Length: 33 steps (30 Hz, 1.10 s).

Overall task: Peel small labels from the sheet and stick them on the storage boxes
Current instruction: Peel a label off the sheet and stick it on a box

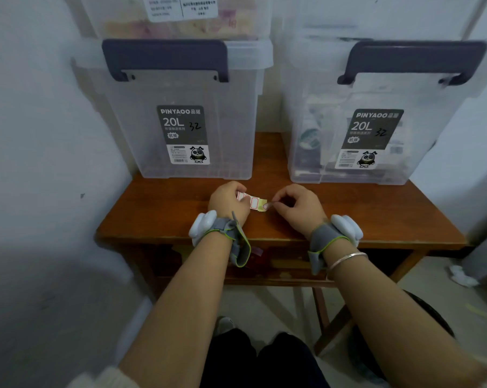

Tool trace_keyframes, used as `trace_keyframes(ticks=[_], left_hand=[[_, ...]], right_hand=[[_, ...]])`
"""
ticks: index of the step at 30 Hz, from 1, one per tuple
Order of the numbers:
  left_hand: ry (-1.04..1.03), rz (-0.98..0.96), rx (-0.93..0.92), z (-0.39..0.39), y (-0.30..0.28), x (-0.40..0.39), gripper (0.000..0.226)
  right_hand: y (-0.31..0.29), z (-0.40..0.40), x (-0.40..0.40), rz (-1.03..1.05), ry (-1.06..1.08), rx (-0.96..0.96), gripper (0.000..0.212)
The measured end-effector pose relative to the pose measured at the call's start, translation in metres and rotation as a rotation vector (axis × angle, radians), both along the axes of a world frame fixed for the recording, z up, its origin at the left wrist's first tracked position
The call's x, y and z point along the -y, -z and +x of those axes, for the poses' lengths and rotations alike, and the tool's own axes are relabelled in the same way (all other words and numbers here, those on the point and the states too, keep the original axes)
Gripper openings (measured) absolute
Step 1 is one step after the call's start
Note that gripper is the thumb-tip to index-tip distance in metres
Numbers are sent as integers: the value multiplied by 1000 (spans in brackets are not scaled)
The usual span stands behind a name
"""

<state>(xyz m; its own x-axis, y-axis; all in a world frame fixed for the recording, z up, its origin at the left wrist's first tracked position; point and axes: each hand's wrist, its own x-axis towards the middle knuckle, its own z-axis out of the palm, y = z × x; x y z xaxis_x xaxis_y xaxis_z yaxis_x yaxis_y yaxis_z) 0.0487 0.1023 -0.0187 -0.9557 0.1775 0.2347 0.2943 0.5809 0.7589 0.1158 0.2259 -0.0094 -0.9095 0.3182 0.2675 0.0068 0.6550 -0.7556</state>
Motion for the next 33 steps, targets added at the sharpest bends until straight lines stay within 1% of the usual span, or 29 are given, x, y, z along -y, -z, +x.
trace_keyframes(ticks=[3, 7, 10, 13, 17, 20, 22, 26, 30, 33], left_hand=[[7, -65, -15, -3, 0, -1, 22], [18, -152, -12, -5, -3, -2, 32], [34, -179, 11, -2, -6, 0, 35], [59, -232, 12, 1, -10, 5, 36], [44, -308, -67, -9, -31, 30, 38], [-6, -328, -172, -26, -63, 57, 38], [-33, -298, -239, -35, -87, 71, 41], [-82, -256, -369, -52, -129, 93, 49], [-113, -376, -555, -74, -157, 110, 64], [-92, -466, -570, -94, -172, 120, 74]], right_hand=[[1, -1, -1, -9, 2, -12, 7], [0, -3, -3, -63, 27, -28, 5], [-1, -2, -3, -115, 52, 3, 3], [-4, 0, -3, -129, 95, 24, 10], [-18, -3, 4, -93, 111, 66, 4], [-42, -18, 21, -45, 95, -23, 3], [-61, -33, 36, 6, 64, -95, 3], [-92, -60, 68, 58, 12, -186, 9], [-113, -85, 96, 62, 19, -269, 11], [-118, -105, 111, 50, 30, -297, 11]])
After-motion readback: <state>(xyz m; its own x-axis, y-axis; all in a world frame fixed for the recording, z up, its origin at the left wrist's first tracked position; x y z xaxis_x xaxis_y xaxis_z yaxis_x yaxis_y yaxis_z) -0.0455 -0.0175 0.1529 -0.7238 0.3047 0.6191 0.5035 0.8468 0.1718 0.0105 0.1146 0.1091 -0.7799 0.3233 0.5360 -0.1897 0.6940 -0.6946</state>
